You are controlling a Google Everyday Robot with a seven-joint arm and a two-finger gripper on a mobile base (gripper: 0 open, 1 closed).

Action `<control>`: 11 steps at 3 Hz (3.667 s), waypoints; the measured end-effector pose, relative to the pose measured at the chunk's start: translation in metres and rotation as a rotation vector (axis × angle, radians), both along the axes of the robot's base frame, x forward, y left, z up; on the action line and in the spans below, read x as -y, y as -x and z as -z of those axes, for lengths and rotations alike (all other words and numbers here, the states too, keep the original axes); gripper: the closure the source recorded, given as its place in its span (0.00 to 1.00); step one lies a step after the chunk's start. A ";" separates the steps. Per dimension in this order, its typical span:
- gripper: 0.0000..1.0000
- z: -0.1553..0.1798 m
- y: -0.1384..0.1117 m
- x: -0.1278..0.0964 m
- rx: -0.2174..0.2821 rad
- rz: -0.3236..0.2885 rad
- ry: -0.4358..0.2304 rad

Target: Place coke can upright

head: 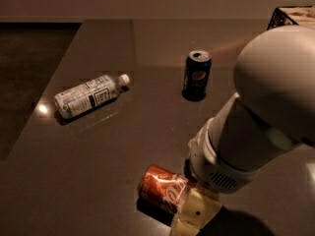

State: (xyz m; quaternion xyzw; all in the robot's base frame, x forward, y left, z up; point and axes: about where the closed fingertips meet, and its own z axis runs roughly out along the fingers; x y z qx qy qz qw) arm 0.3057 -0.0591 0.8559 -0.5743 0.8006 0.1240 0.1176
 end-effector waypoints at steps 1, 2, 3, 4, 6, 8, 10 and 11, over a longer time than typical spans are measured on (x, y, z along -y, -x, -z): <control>0.00 0.007 0.004 -0.014 0.000 -0.022 0.007; 0.18 0.010 0.002 -0.021 0.002 -0.035 0.014; 0.42 0.007 -0.002 -0.022 0.010 -0.061 0.026; 0.73 -0.002 -0.009 -0.017 0.045 -0.118 0.055; 1.00 -0.041 -0.044 -0.014 0.200 -0.317 0.241; 1.00 -0.071 -0.090 -0.005 0.434 -0.581 0.408; 1.00 -0.097 -0.100 -0.017 0.535 -0.807 0.392; 1.00 -0.106 -0.097 -0.020 0.557 -0.808 0.398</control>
Offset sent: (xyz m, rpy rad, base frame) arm 0.0015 0.0260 -0.0217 -0.0215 0.0139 0.0473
